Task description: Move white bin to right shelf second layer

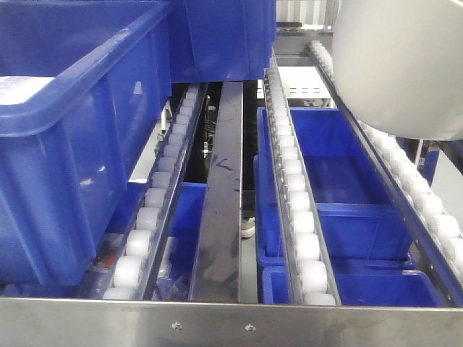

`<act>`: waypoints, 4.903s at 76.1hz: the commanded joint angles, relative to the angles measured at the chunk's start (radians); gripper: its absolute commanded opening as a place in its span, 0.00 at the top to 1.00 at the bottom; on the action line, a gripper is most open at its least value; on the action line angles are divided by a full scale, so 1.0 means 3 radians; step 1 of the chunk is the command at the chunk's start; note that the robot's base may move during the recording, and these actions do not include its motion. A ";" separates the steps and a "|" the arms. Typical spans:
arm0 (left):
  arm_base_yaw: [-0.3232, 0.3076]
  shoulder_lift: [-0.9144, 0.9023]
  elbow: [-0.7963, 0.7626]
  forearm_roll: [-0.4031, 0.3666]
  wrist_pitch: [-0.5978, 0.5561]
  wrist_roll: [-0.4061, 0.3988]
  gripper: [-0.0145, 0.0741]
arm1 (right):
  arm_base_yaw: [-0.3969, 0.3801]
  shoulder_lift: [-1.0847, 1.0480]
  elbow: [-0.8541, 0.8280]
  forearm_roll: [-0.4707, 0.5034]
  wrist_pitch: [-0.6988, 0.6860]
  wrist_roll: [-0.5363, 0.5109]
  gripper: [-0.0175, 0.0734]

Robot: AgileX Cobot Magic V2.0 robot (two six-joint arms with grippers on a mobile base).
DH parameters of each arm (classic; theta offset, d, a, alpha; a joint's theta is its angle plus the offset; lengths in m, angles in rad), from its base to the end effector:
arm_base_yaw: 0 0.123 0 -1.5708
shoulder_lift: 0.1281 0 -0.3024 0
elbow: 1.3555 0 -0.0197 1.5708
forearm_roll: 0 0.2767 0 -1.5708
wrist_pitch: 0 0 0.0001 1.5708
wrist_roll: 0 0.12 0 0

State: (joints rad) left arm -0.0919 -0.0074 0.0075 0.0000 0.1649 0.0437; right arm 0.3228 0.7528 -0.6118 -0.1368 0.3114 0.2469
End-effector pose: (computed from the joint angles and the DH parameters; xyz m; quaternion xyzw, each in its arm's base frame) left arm 0.0930 -0.0086 0.1937 0.0497 0.7324 -0.0164 0.6789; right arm 0.1884 0.0577 0.3184 -0.0729 0.8197 0.1070 0.5580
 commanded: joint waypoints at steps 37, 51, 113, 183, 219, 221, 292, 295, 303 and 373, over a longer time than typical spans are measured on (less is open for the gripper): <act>-0.0019 -0.0046 0.0123 0.0000 -0.0292 -0.0018 0.74 | -0.0024 -0.0022 -0.0102 -0.0037 -0.0326 0.0001 0.75; -0.0019 -0.0046 0.0123 0.0000 -0.0292 -0.0018 0.74 | -0.0024 -0.0022 -0.0102 -0.0040 -0.0338 0.0001 0.75; -0.0019 -0.0046 0.0123 0.0000 -0.0292 -0.0018 0.74 | -0.0074 0.0603 -0.0280 -0.0043 0.0054 -0.0003 0.75; -0.0019 -0.0046 0.0123 0.0000 -0.0292 -0.0018 0.74 | -0.0354 0.1422 -0.0339 0.0151 0.0179 0.0001 0.75; -0.0019 -0.0046 0.0123 0.0000 -0.0292 -0.0018 0.74 | -0.0311 0.1835 -0.0339 0.0216 0.0029 0.0001 0.75; -0.0019 -0.0046 0.0123 0.0000 -0.0292 -0.0018 0.74 | -0.0311 0.1840 -0.0339 0.0220 0.0029 0.0001 0.75; -0.0019 -0.0046 0.0123 0.0000 -0.0292 -0.0018 0.74 | -0.0311 0.1927 -0.0339 0.0231 0.0042 0.0001 0.75; -0.0019 -0.0046 0.0123 0.0000 -0.0292 -0.0018 0.74 | -0.0311 0.1943 -0.0339 0.0231 0.0053 0.0001 0.75; -0.0019 -0.0046 0.0123 0.0000 -0.0292 -0.0018 0.74 | -0.0311 0.1966 -0.0339 0.0246 0.0053 0.0001 0.75; -0.0019 -0.0046 0.0123 0.0000 -0.0292 -0.0018 0.74 | -0.0311 0.1822 -0.0342 0.0285 -0.0136 0.0001 0.23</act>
State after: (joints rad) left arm -0.0919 -0.0074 0.0075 0.0000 0.1649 0.0437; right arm 0.2288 1.3439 -0.6808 -0.0479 0.3293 0.2484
